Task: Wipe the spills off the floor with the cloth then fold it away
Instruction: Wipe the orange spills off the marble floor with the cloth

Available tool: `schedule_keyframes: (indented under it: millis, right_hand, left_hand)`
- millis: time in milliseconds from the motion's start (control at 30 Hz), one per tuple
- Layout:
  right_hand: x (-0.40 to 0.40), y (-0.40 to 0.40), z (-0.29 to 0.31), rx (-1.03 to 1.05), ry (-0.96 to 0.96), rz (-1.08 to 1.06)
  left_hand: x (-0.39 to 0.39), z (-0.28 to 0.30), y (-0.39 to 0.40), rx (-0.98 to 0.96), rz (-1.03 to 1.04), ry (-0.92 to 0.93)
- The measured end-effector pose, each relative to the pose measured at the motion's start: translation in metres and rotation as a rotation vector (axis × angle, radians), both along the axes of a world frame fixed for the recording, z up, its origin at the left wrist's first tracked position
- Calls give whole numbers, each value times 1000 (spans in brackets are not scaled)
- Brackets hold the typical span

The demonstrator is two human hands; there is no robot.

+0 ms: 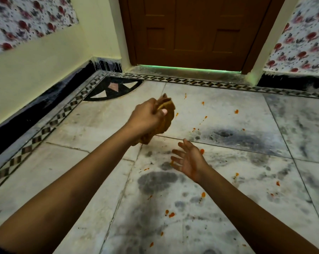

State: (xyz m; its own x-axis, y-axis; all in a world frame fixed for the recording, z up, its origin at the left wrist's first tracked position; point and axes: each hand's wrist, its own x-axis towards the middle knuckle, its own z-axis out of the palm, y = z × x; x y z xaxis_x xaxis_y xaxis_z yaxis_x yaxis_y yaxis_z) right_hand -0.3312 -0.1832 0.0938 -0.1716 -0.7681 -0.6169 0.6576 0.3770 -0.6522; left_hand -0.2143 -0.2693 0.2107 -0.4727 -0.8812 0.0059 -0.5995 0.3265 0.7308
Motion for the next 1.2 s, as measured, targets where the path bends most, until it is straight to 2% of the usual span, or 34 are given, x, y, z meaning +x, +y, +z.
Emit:
schedule_keyframes:
  millis: [33,100,233,333,467,567,733,833,967,1033,1133,1200]
  right_hand:
    - [6,-2,1,3,-63,-9]
    - [19,-4,3,26,-155,-37]
    - [30,-1,4,-68,-279,-156]
    - [26,2,3,-210,-241,-229]
    - [29,5,7,-392,-285,-327]
    - [26,5,2,-363,-303,-320]
    - [17,3,-1,-270,-380,-225]
    - [15,4,4,-303,-367,-113]
    - [15,3,5,-260,-264,-93]
    - [14,3,2,-224,-251,-100]
    - [10,3,2,-201,-255,-108]
    - [6,3,1,-193,-272,-110]
  left_hand:
    - [-5,1,4,-55,-31,-31]
    - [-12,3,14,-7,-103,-7]
    - [-18,-6,31,298,-217,95]
    - [-15,-15,40,465,-227,185]
    - [-14,-20,43,680,-273,331]
    - [-13,-20,37,684,-278,351]
    - [8,-38,13,739,59,364]
    - [18,-54,14,726,117,295]
    - [27,-71,12,545,88,243]
    - [31,-77,6,477,139,213]
    - [36,-85,4,631,222,291]
    - [42,-96,5,780,179,373]
